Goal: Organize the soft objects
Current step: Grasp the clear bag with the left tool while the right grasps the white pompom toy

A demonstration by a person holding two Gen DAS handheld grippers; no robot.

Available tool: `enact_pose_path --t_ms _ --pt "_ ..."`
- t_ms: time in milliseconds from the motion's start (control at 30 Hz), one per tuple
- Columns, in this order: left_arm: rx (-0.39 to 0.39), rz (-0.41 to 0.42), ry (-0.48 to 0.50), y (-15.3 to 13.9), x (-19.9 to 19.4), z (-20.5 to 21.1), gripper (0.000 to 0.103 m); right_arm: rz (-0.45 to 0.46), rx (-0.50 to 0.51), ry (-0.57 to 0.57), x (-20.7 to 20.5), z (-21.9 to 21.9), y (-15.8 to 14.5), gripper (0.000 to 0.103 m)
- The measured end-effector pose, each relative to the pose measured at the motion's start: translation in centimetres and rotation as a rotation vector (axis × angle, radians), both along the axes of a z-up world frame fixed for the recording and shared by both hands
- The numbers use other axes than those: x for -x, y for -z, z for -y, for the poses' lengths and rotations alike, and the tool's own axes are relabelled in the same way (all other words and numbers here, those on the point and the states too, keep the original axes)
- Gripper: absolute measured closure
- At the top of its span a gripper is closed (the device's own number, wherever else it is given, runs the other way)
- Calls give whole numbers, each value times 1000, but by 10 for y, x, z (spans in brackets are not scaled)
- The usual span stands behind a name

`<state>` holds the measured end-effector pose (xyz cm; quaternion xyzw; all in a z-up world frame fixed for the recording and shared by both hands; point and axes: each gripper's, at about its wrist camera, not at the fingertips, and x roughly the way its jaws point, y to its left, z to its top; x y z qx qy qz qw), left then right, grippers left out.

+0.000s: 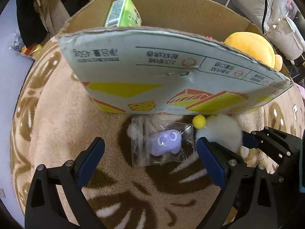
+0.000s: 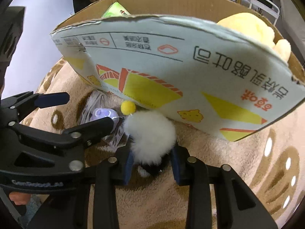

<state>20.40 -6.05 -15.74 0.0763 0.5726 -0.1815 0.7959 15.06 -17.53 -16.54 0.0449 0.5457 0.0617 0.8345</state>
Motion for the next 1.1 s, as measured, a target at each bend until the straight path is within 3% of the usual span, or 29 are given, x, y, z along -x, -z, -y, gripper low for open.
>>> enact_pose_path --t_ms 333,733,1100 --pt "37 -52 14 10 -14 -3 7 -20 46 43 2 11 -14 69" --pt "-44 -43 24 26 -28 21 7 -52 82 44 7 13 -7 68" --pt "-89 -15 25 33 -10 39 7 -66 121 9 3 -2 0 68"
